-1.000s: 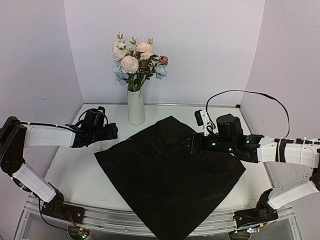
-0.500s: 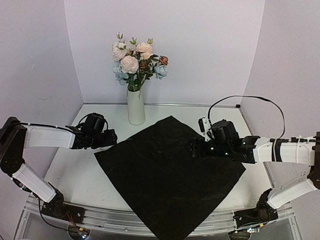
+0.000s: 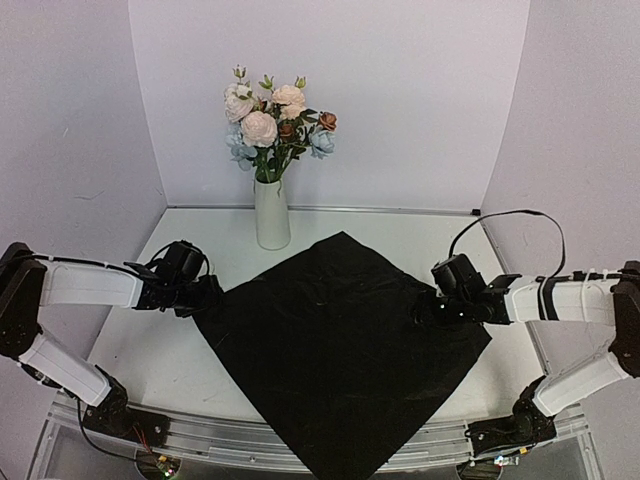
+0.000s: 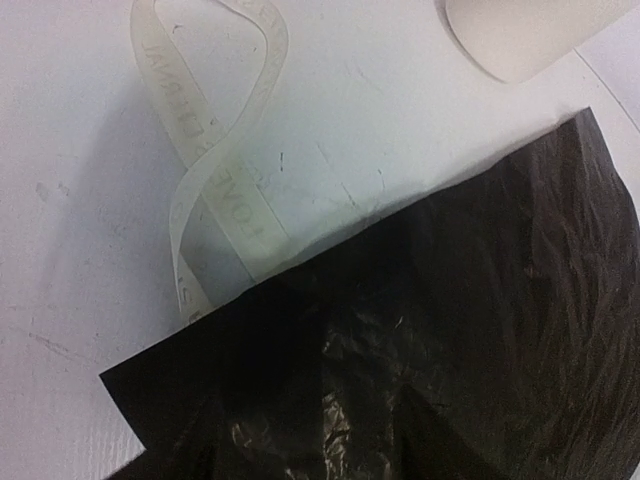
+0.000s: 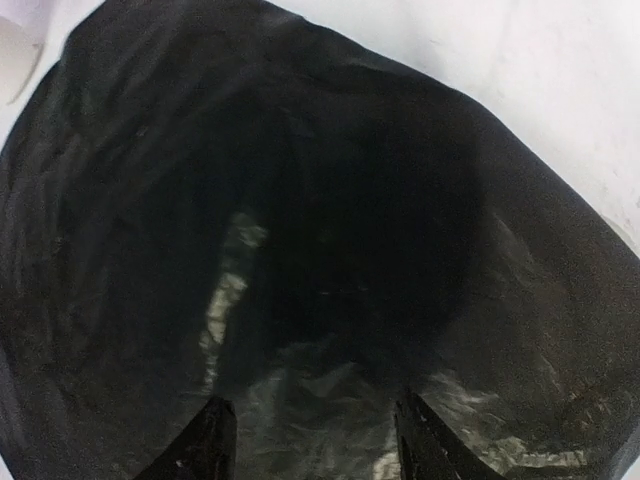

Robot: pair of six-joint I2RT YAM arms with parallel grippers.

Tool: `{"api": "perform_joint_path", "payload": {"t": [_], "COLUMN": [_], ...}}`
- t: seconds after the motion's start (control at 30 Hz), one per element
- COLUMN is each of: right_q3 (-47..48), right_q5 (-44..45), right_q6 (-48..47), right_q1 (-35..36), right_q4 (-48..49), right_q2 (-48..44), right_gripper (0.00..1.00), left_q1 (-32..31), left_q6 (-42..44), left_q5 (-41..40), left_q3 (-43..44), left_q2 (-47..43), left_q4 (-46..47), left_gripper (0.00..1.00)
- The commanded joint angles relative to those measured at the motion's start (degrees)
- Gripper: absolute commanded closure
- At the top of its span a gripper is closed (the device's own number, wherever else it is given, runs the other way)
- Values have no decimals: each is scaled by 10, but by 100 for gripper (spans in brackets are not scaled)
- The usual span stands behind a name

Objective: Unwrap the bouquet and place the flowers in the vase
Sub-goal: Reset both arms

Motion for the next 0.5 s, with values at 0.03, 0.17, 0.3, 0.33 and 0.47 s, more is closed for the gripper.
{"api": "perform_joint_path", "payload": {"t": [0.03, 0.17, 0.3, 0.33, 0.47], "right_q3": [-36, -38, -32, -28, -3], "right_q5": [33, 43, 48, 51, 53], "right_q6": [63, 83, 97, 98, 89], "right_q1": [-9, -20, -28, -29, -38], "right_q4": [-48, -54, -55, -55, -50], "right_q2": [-24, -6, 26, 35, 77], "right_gripper": [96, 100, 100, 100, 100], "left_q1": [-1, -1, -1, -1, -1], "left_q6": [-41, -45, -49, -50, -53], "left_q5": [25, 26, 31, 30, 23], "left_q3": [-19, -18, -8, -7, -5], "left_q2": [-48, -33, 10, 19, 52], "left_q4": [-4, 6, 12, 14, 33], "left_gripper": [70, 97, 100, 100, 100]}}
